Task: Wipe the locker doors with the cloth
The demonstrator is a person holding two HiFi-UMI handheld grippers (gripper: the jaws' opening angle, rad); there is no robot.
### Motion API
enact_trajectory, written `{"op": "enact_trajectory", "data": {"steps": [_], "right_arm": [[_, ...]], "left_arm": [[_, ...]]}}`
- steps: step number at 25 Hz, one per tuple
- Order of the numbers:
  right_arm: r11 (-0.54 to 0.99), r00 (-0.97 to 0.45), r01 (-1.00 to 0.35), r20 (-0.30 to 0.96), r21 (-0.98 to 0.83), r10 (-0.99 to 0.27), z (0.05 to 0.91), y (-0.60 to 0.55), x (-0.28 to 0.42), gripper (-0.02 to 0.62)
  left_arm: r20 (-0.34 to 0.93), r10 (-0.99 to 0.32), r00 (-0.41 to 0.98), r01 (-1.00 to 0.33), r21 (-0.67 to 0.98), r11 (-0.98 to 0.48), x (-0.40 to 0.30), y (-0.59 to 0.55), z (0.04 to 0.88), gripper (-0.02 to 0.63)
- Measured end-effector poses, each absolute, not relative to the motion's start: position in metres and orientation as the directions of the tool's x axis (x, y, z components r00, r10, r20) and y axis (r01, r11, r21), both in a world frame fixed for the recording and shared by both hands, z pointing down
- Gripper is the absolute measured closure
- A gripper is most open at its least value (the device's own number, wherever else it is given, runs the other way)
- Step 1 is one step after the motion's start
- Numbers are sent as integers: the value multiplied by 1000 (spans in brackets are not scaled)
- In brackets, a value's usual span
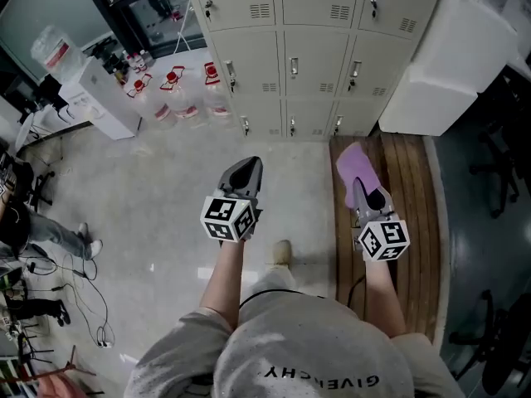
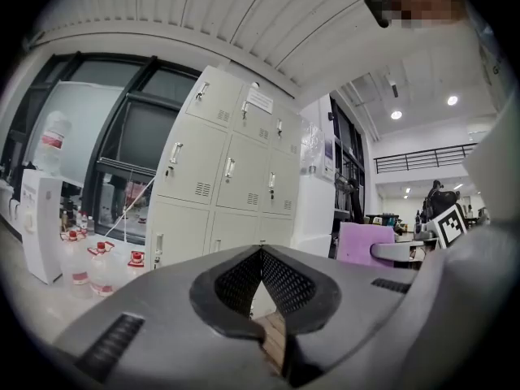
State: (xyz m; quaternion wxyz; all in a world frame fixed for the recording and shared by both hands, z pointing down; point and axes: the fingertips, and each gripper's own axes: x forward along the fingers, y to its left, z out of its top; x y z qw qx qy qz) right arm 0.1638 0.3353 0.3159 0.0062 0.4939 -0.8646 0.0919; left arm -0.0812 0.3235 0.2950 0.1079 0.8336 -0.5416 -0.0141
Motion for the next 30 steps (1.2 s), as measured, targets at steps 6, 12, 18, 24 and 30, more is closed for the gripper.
{"op": "enact_trajectory", "data": {"steps": [6,12,18,24,30], "right_arm": [[479,-502,-859,113,-179,-857,330,267,141,548],[459,-488,-865,127,-204,-863,346,212,119,548],[452,-485,-866,138,-216,-863,357,177,106,546],[466,-498,-861,147,-204,-855,362,151,98,546],[511,-540,-837,142,-196,-830,366,104,90,546]], "left_arm": [[112,-893,436,-891,196,-410,-100,248,304,607],[120,-885,451,-884,199,-423,-122,190,317,607],[118,-892,437,-888,216,-407,-144,156,330,607],[125,-895,428,-889,235,-393,-150,130,339,607],[126,-886,447,-880,238,-410,-134,88,343,607]]}}
